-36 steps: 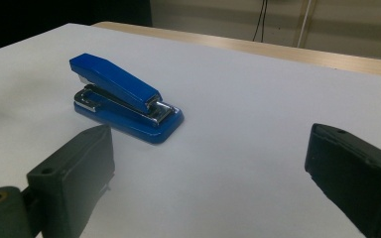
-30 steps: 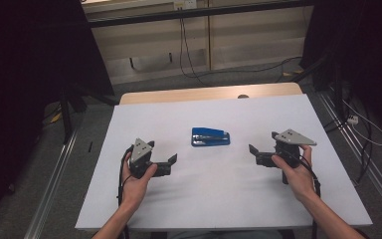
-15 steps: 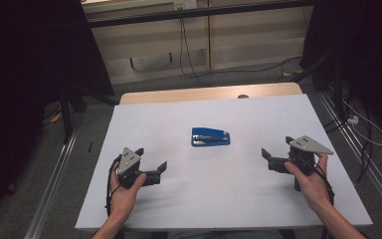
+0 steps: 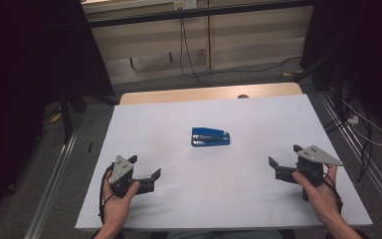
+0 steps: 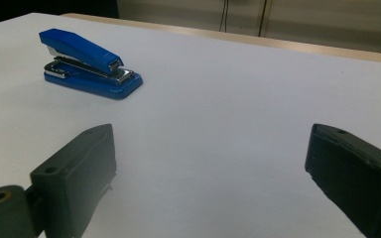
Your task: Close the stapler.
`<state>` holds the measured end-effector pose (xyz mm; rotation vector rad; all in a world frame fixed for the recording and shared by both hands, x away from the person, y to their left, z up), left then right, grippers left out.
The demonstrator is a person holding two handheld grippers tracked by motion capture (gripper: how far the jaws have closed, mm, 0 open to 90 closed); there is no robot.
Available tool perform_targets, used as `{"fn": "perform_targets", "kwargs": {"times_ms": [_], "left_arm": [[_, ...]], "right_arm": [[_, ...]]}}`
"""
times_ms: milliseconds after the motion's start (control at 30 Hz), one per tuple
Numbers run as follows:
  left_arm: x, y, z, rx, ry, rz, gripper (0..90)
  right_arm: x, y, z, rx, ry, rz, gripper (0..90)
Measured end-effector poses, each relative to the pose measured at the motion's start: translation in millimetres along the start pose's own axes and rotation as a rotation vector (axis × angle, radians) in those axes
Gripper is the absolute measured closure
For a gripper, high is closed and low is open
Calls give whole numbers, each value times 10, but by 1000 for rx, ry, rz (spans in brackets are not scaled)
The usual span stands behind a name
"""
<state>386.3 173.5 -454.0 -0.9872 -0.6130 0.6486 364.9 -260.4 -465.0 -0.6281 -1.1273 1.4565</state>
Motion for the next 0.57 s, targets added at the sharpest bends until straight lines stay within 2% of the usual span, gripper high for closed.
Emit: {"fn": "perform_targets", "kwargs": {"times_ms": [167, 233, 300, 433, 567], "left_arm": [[6, 3, 48, -8, -14, -9, 39], [37, -8, 65, -18, -27, 6, 39], [63, -2, 76, -20, -43, 22, 39], [41, 24, 51, 0, -19, 6, 39], [31, 23, 46, 4, -13, 5, 39]], "right_arm": [[-7, 2, 52, -26, -4, -11, 55], [-2, 22, 49, -25, -1, 5, 55], [9, 31, 37, -25, -9, -2, 55], [29, 23, 0, -26, -15, -13, 42], [53, 17, -30, -24, -23, -16, 32]]}}
Point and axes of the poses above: each handheld gripper's, and its own axes: z roughly backward along the jaws, y roughly out of its underside, x roughly to its left, the point moved 8 cm from there along -z, roughly forward along the jaws, and after that the axes turned 11 degrees about -z, right-handed, at the moved point
